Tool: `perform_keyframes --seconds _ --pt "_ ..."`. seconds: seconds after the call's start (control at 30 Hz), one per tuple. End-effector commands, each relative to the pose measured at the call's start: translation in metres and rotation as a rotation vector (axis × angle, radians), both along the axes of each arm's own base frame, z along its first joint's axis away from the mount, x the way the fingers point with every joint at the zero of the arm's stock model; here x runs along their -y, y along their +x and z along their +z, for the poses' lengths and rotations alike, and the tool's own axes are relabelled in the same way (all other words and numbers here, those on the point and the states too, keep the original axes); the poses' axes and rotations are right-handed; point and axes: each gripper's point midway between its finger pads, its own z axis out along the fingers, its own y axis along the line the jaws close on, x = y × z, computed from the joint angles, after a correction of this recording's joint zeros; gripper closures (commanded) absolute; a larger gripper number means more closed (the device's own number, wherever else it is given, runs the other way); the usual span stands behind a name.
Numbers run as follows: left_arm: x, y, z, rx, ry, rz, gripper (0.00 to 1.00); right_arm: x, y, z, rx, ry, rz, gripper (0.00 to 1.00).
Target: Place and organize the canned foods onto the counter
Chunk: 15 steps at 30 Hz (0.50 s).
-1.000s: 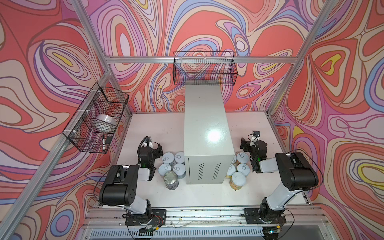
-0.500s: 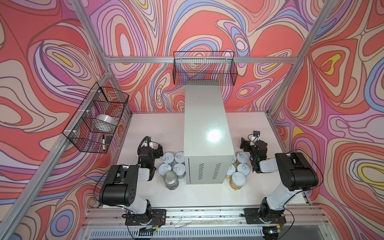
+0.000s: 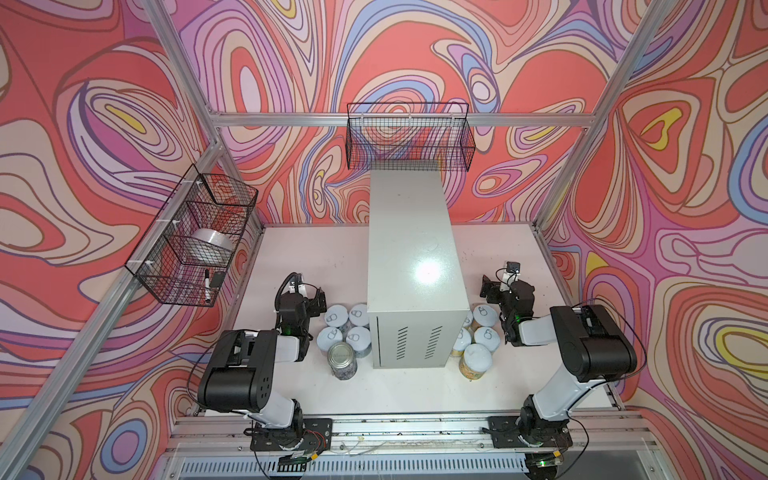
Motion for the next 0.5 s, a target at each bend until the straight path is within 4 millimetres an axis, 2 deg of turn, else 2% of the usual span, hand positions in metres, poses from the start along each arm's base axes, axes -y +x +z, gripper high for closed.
perform_keyframes --seconds 0.0,0.1,0.27,0.37,0.47 --pt "-0.002 0.003 0.004 0.013 -0.007 0.002 0.00 0.001 0.000 0.002 0.008 0.011 -0.001 0.01" --pt "-0.002 0.003 0.005 0.014 -0.006 0.003 0.00 0.001 -0.001 0.003 0.013 0.007 0.000 0.02" --pt "-0.012 -0.004 0.018 0.028 -0.002 0.067 0.00 0.027 -0.009 0.022 0.041 0.001 -0.169 0.02" --pt "-0.016 -0.012 0.038 0.041 0.002 0.099 0.00 0.044 -0.019 0.038 0.029 -0.006 -0.286 0.02" --pt "-0.027 -0.020 0.067 0.097 -0.007 0.172 0.00 0.063 -0.026 0.061 0.005 -0.002 -0.414 0.01"
